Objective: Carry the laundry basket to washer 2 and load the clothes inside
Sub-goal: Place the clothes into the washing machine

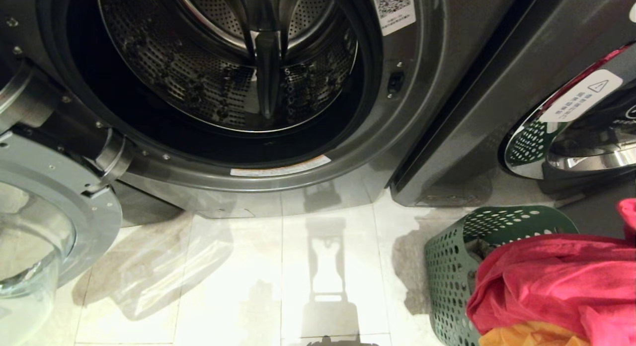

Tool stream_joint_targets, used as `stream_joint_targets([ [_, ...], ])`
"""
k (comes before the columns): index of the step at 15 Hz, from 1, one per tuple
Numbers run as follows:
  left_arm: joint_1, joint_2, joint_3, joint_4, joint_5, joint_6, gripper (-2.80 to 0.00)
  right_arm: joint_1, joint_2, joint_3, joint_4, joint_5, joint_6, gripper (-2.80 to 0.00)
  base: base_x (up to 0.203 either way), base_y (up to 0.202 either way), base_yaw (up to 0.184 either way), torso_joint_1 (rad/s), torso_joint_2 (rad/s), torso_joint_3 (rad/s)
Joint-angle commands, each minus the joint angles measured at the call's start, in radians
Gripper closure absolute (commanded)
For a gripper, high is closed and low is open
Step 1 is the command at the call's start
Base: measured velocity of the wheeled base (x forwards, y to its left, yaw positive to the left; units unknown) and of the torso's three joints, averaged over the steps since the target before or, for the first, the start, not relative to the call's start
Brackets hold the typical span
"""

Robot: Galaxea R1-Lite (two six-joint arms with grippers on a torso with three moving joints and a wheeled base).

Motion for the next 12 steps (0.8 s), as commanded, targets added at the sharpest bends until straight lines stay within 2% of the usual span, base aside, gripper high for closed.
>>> stream_joint_targets([
  [1, 0.001, 0.001, 0.040, -0.001, 0.000, 0.000, 0.00, 0.000, 0.002, 0.004, 0.008, 0.002, 0.001, 0.00, 0.000, 0.198, 0.001, 0.005, 0.00, 0.006],
  [8, 0.001, 0.002, 0.040, -0.001, 0.000, 0.000, 0.00, 0.000, 0.002, 0.016, 0.007, 0.002, -0.004, 0.00, 0.000, 0.195, -0.001, 0.002, 0.00, 0.003],
  [12, 0.001, 0.002, 0.040, -0.001, 0.000, 0.000, 0.00, 0.000, 0.007, 0.058, -0.062, 0.001, -0.012, 0.00, 0.000, 0.196, -0.001, 0.001, 0.00, 0.002],
])
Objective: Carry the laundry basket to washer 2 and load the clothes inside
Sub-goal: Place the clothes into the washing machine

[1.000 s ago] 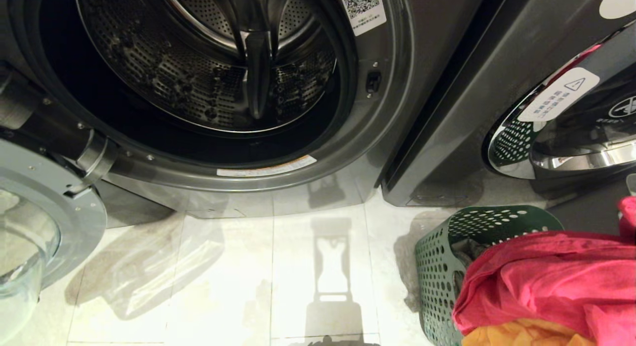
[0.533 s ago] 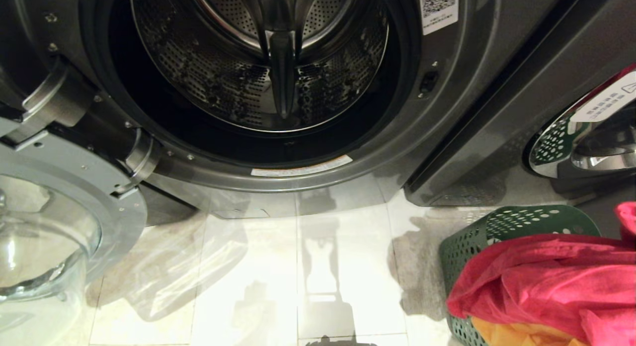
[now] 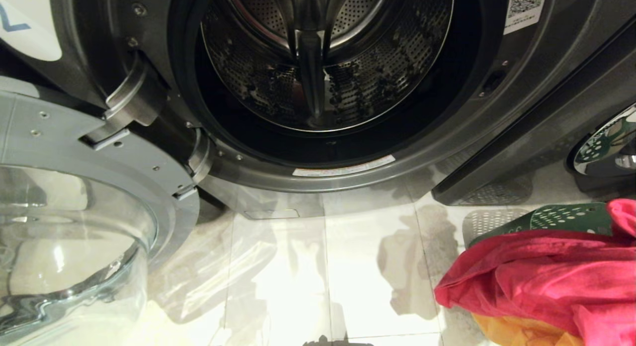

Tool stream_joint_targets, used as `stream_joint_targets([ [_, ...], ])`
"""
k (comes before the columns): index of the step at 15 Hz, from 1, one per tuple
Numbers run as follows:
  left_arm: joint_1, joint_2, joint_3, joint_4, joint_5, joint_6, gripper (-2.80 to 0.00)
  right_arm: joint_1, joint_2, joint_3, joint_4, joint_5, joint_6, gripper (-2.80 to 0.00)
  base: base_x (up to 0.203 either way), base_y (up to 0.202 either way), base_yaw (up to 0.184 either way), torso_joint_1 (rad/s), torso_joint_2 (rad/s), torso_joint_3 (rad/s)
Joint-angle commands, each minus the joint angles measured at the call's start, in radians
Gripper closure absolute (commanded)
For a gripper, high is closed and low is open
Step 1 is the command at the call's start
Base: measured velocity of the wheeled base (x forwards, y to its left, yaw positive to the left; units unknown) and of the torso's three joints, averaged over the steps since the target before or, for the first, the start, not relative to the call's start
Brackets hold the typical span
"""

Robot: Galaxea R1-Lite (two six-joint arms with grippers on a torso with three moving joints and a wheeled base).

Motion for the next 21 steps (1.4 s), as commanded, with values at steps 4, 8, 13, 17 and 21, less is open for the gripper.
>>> stream_joint_targets([
  [4, 0.000, 0.000, 0.040, 0.000, 0.001, 0.000, 0.00, 0.007, 0.031, 0.110, -0.137, 0.001, -0.082, 0.00, 0.000, 0.069, 0.001, 0.000, 0.00, 0.002],
  [8, 0.000, 0.002, 0.040, 0.000, 0.001, 0.000, 0.00, 0.024, 0.091, 0.180, -0.275, 0.004, -0.158, 0.00, 0.000, 0.000, 0.000, 0.000, 0.00, 0.000],
  [13, 0.000, 0.002, 0.040, 0.000, 0.001, 0.000, 0.00, 0.221, 0.099, 0.230, -0.440, 0.004, -0.158, 0.00, 0.000, 0.000, 0.000, 0.000, 0.00, 0.000],
  [17, 0.000, 0.002, 0.040, 0.000, 0.001, 0.000, 0.00, 0.427, 0.166, 0.236, -0.542, -0.023, -0.154, 0.00, 0.000, 0.000, 0.000, 0.000, 0.00, 0.000],
  [21, 0.000, 0.002, 0.040, 0.000, 0.001, 0.000, 0.00, 0.500, 0.298, 0.272, -0.786, -0.146, -0.152, 0.00, 0.000, 0.000, 0.000, 0.000, 0.00, 0.000],
])
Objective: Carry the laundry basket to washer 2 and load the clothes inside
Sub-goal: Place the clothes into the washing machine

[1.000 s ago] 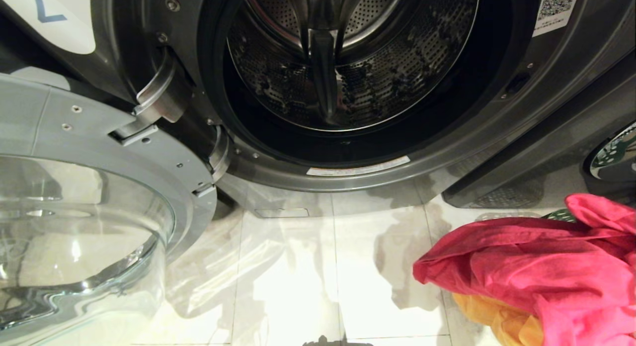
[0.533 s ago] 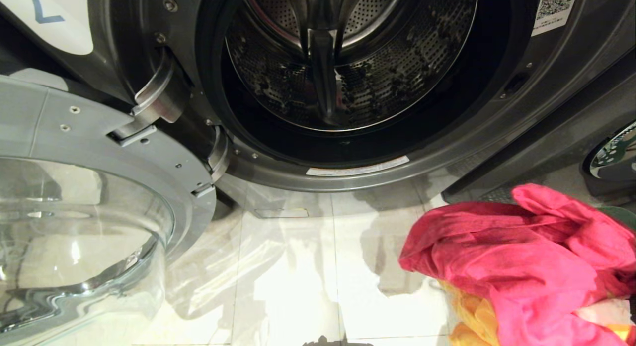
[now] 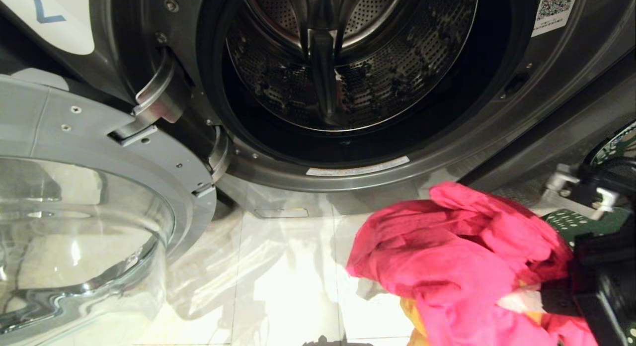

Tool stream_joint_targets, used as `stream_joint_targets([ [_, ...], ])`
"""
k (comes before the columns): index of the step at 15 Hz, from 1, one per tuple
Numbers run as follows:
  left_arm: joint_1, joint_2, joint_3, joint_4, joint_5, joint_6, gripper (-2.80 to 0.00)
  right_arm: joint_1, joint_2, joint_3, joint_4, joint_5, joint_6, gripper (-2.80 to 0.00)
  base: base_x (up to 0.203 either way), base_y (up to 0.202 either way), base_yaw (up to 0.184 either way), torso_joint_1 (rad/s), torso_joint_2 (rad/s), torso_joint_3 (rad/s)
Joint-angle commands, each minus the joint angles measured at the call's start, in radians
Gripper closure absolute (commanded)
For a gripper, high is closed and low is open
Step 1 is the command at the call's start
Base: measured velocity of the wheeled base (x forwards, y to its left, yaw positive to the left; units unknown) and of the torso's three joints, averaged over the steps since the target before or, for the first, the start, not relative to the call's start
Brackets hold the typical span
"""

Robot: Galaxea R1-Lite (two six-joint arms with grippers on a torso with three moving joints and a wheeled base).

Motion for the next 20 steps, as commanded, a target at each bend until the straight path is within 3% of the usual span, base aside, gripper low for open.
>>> stream_joint_targets([
  [1, 0.000, 0.000, 0.040, -0.001, 0.000, 0.000, 0.00, 0.018, 0.101, 0.032, -0.145, -0.049, 0.001, 0.00, 0.000, 0.000, 0.000, 0.000, 0.00, 0.000],
  [4, 0.000, 0.002, 0.040, -0.001, 0.000, 0.000, 0.00, 0.018, 0.220, 0.039, -0.377, -0.154, 0.042, 0.00, 0.000, 0.000, 0.000, 0.000, 0.00, 0.000],
  [6, 0.000, 0.002, 0.040, -0.001, 0.000, 0.000, 0.00, 0.018, 0.284, -0.027, -0.483, -0.227, 0.089, 0.00, 0.000, 0.000, 0.000, 0.000, 0.00, 0.000],
  [11, 0.000, 0.000, 0.040, -0.001, 0.000, 0.000, 0.00, 0.019, 0.383, -0.182, -0.596, -0.342, 0.139, 0.00, 0.000, 0.000, 0.000, 0.000, 0.00, 0.000],
  [15, 0.000, 0.002, 0.040, -0.001, 0.000, 0.000, 0.00, 0.021, 0.509, -0.290, -0.695, -0.370, 0.156, 0.00, 0.000, 0.000, 0.000, 0.000, 0.00, 0.000],
  [20, 0.000, 0.000, 0.040, -0.001, 0.000, 0.000, 0.00, 0.053, 0.709, -0.563, -0.730, -0.437, 0.164, 0.00, 0.000, 0.000, 0.000, 0.000, 0.00, 0.000],
])
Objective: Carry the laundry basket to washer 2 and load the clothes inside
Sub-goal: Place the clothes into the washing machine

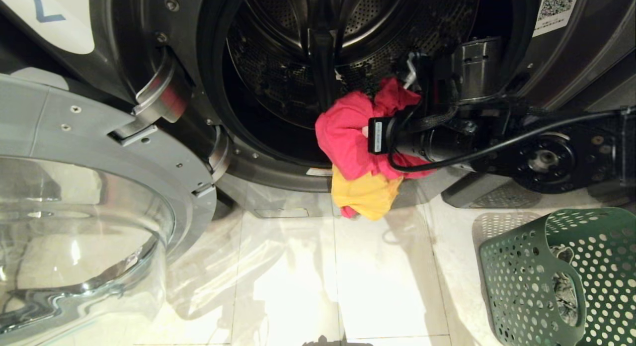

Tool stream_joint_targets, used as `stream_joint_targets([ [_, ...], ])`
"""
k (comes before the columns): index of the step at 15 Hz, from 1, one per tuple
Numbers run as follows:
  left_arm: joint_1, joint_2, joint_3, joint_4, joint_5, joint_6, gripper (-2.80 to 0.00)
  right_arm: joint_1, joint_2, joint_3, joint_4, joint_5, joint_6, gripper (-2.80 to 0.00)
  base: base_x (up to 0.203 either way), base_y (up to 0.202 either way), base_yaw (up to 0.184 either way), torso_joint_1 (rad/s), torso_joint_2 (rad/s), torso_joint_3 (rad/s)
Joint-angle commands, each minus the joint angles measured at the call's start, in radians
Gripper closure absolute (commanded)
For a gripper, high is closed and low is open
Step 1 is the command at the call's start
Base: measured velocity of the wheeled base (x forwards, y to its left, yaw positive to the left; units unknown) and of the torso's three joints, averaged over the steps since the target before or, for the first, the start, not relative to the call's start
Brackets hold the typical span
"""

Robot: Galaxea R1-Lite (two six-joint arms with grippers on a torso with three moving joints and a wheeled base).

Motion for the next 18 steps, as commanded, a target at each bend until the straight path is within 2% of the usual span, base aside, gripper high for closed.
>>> stream_joint_targets([
  [1, 0.000, 0.002, 0.040, -0.001, 0.000, 0.000, 0.00, 0.006, 0.124, -0.137, -0.014, -0.031, 0.000, 0.00, 0.000, 0.000, 0.000, 0.000, 0.00, 0.000],
  [5, 0.000, 0.000, 0.040, -0.001, 0.000, 0.000, 0.00, 0.007, 0.271, -0.403, -0.038, -0.127, -0.014, 0.00, 0.000, 0.000, 0.000, 0.000, 0.00, 0.000],
  [10, 0.000, 0.002, 0.040, -0.001, 0.000, 0.000, 0.00, 0.007, 0.293, -0.414, -0.372, -0.143, -0.181, 0.00, 0.000, 0.000, 0.000, 0.000, 0.00, 0.000],
  [12, 0.000, 0.002, 0.040, -0.001, 0.000, 0.000, 0.00, 0.007, 0.286, -0.414, -0.468, -0.142, -0.238, 0.00, 0.000, 0.000, 0.000, 0.000, 0.00, 0.000],
  [14, 0.000, 0.002, 0.040, -0.001, 0.000, 0.000, 0.00, 0.008, 0.278, -0.414, -0.508, -0.136, -0.272, 0.00, 0.000, 0.000, 0.000, 0.000, 0.00, 0.000],
  [18, 0.000, 0.002, 0.040, -0.001, 0.000, 0.000, 0.00, 0.008, 0.265, -0.414, -0.534, -0.135, -0.290, 0.00, 0.000, 0.000, 0.000, 0.000, 0.00, 0.000],
])
